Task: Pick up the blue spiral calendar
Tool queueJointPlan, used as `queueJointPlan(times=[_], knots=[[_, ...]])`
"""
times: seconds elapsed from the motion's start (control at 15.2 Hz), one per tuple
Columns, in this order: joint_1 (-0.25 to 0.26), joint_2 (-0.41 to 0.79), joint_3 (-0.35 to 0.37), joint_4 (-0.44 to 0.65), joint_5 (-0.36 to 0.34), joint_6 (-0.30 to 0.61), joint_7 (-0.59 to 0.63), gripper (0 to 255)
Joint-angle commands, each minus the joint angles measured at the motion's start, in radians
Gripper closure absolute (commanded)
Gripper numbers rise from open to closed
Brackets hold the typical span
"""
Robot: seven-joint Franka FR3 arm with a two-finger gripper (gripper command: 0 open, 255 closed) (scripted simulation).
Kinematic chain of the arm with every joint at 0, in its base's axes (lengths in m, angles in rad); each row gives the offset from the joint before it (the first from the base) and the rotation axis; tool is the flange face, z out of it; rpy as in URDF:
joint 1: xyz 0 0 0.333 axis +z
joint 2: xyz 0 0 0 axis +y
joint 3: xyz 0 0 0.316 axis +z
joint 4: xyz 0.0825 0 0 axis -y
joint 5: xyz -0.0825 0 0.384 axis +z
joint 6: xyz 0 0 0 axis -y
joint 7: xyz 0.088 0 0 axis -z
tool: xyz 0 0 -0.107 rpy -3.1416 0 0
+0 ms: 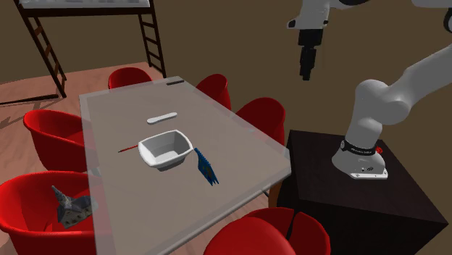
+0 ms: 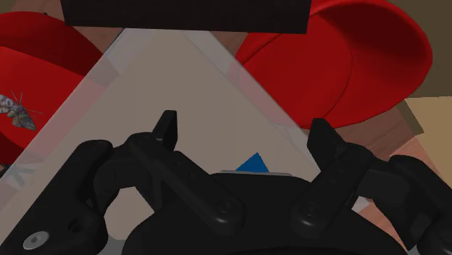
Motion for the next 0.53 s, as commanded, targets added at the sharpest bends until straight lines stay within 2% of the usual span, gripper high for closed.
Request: queueJointPlan(times=[0.0, 0.46], knots=[[0.0, 0.0, 0.0, 0.0, 0.0, 0.0, 0.0, 0], [-0.006, 0.174, 0.15, -0.019, 0.053, 0.215, 0.208, 0]])
